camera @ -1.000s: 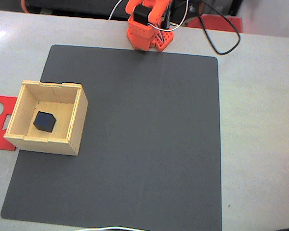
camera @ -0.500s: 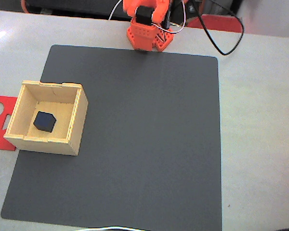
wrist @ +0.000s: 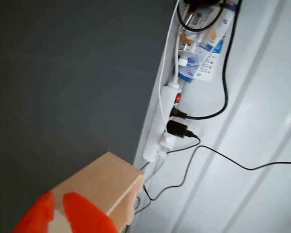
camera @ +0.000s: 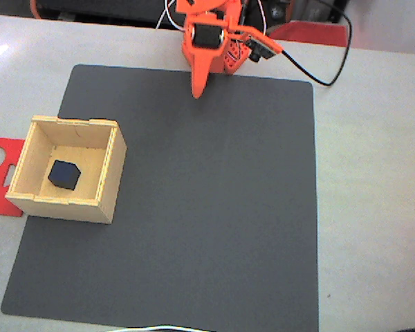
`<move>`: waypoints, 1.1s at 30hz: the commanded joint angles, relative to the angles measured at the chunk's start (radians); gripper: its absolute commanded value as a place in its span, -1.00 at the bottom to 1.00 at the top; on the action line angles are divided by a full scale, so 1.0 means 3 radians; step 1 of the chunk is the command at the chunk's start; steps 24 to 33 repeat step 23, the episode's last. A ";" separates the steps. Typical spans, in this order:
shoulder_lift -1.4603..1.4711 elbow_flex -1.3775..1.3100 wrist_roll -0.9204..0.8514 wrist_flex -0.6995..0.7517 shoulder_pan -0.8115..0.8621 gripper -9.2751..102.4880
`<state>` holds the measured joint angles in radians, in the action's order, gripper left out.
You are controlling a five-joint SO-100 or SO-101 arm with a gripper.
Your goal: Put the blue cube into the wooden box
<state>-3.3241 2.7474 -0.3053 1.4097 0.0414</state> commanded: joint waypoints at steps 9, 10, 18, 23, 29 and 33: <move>-0.0051 0.0828 0.0363 -0.0486 0.0031 -0.83; -0.0051 0.0828 0.0389 -0.0486 0.0087 -0.83; -0.0051 0.0828 0.0414 -0.0496 0.0153 -0.83; -0.0051 0.0828 0.0414 -0.0501 0.0153 -0.83; -0.0051 0.0828 0.0414 -0.0501 0.0153 -0.83; -0.0051 0.0828 0.0414 -0.0501 0.0153 -0.83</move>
